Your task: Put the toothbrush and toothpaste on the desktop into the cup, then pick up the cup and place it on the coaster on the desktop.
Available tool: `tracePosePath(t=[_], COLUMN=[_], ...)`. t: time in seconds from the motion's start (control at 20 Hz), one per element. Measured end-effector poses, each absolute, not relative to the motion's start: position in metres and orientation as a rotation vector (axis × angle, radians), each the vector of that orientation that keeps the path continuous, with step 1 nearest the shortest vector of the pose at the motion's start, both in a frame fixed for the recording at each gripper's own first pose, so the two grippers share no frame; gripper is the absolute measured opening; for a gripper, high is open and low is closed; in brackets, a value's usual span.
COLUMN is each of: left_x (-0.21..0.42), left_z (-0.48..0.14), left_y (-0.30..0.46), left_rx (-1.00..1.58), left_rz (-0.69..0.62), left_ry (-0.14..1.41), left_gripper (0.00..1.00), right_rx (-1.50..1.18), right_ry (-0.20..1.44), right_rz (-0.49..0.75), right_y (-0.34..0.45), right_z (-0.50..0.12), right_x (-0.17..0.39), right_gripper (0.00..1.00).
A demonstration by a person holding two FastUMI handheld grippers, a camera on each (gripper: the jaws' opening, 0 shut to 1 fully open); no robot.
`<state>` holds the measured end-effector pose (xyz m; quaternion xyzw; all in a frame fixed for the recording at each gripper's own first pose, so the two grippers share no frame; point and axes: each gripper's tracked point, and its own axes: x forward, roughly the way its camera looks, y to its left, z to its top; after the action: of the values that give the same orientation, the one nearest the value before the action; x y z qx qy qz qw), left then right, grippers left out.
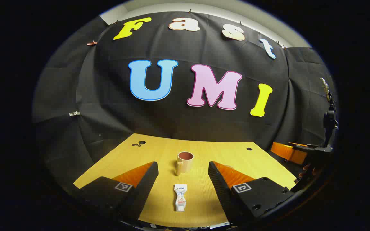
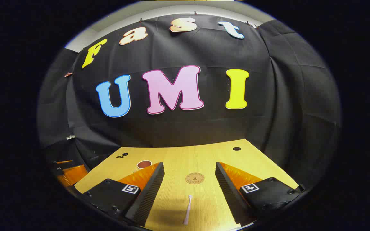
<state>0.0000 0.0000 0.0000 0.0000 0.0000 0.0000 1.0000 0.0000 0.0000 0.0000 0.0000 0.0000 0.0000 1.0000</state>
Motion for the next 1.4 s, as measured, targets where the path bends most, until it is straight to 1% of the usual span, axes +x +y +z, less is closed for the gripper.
tracePosePath(t=[0.1,0.25,0.4,0.6,0.95,1.2,1.4], left_x=[0.002,0.008,0.013,0.015,0.024,0.040,0.058], left_z=[-0.003,-0.014,-0.026,-0.031,-0.042,-0.057,-0.078], left_y=[0.002,0.000,0.014,0.021,0.012,0.006,0.008], left_rx=[0.003,-0.036,-0.073,-0.039,-0.003,-0.021,-0.021], left_rz=[-0.001,-0.048,-0.023,0.001,-0.011,-0.020,0.007], left_ry=[0.005,0.034,0.070,0.077,0.108,0.173,0.254], left_gripper=[0.98,0.97,0.98,0.98,0.98,0.98,0.98], right_rx=[-0.007,0.011,0.015,0.009,0.034,0.023,0.037], right_ry=[0.029,0.074,0.078,0.115,0.145,0.206,0.258], right_rz=[-0.024,-0.051,-0.063,-0.056,-0.068,-0.062,-0.074], right_y=[-0.008,-0.019,-0.024,-0.024,-0.031,-0.039,-0.055], right_z=[-0.008,-0.020,-0.018,-0.030,-0.037,-0.051,-0.064], right_x=[0.004,0.005,0.008,0.010,0.018,0.024,0.035], right_gripper=[0.98,0.98,0.98,0.98,0.98,0.98,0.98])
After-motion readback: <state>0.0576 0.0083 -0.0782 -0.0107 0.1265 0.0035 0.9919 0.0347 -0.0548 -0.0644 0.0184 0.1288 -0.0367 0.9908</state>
